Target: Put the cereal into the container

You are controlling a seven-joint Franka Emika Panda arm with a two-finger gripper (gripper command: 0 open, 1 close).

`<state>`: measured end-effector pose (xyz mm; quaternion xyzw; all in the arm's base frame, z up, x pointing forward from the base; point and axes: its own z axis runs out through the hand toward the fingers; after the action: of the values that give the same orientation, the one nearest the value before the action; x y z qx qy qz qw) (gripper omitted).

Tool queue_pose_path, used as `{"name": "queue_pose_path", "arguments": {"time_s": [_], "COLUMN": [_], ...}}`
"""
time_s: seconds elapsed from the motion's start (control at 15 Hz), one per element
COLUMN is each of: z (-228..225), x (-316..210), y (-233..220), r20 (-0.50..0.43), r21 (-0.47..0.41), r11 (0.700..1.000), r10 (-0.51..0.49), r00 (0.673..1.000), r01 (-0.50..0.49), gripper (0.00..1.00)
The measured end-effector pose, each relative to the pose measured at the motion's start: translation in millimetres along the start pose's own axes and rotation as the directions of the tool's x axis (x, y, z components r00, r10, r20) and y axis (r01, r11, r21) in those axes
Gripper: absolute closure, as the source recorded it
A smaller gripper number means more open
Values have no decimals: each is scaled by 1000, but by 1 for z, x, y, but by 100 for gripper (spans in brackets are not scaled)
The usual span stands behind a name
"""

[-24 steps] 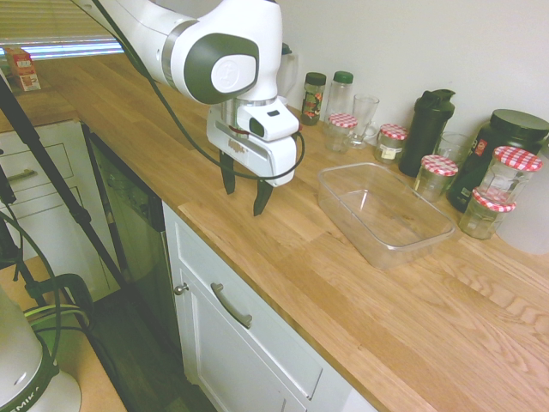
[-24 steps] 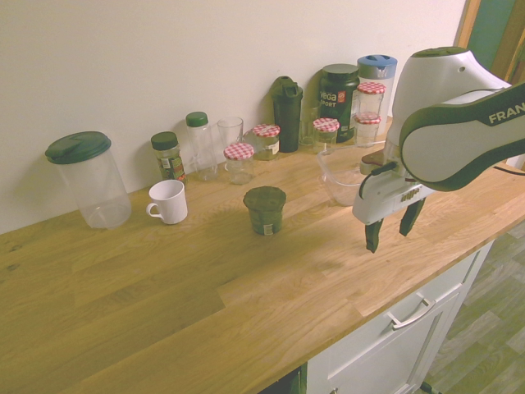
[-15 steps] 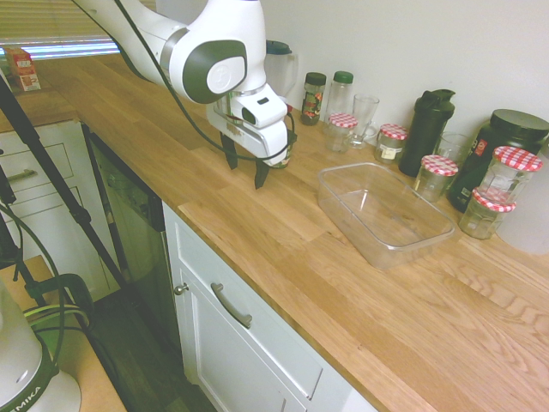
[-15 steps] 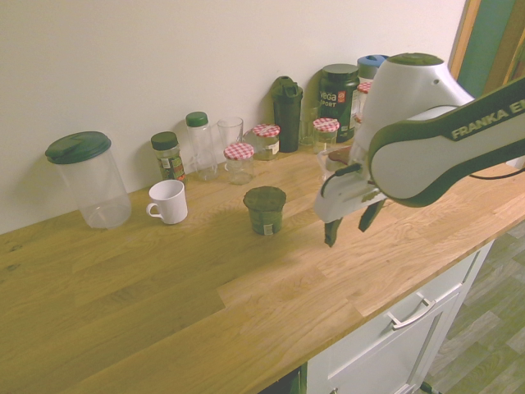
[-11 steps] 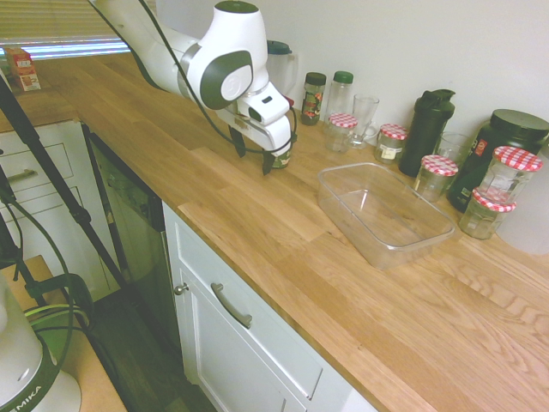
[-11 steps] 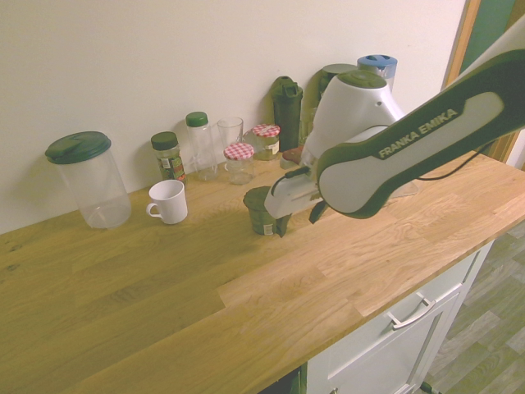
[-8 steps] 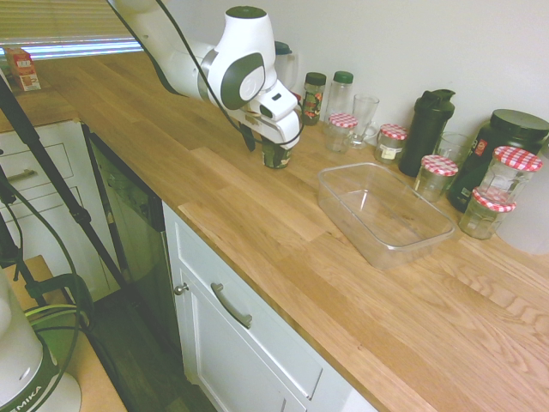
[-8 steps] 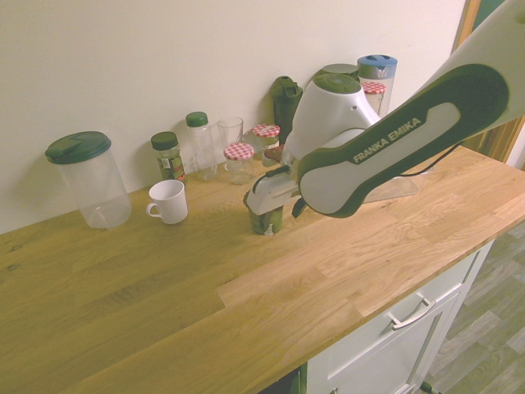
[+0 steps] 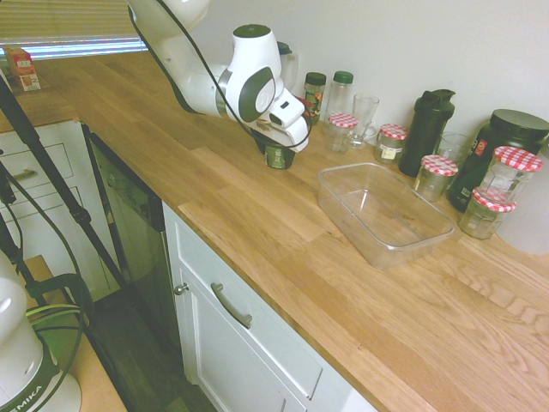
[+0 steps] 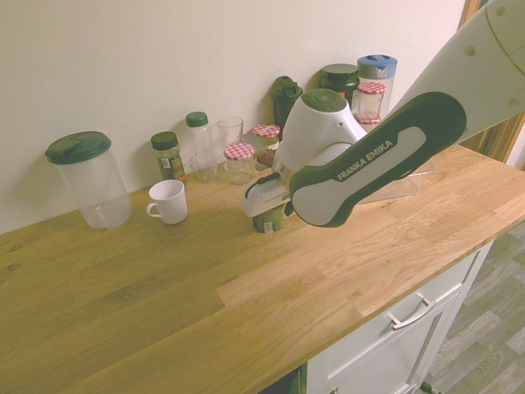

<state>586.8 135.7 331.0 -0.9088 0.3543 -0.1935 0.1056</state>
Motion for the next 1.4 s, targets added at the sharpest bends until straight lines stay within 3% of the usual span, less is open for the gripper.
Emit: {"name": "queue_pose_path", "arguments": {"time_s": [0.93, 1.2, 1.4], "z": [2, -40, -95], "x": [-1, 34, 81], "y": [-6, -11, 12], "r20": [2, -36, -87], "r21": [27, 86, 101], "r11": [999, 991, 982], "r10": [32, 106, 166], "r00": [999, 994, 982], "r01": [-32, -102, -157], "gripper": [100, 100, 100]}}
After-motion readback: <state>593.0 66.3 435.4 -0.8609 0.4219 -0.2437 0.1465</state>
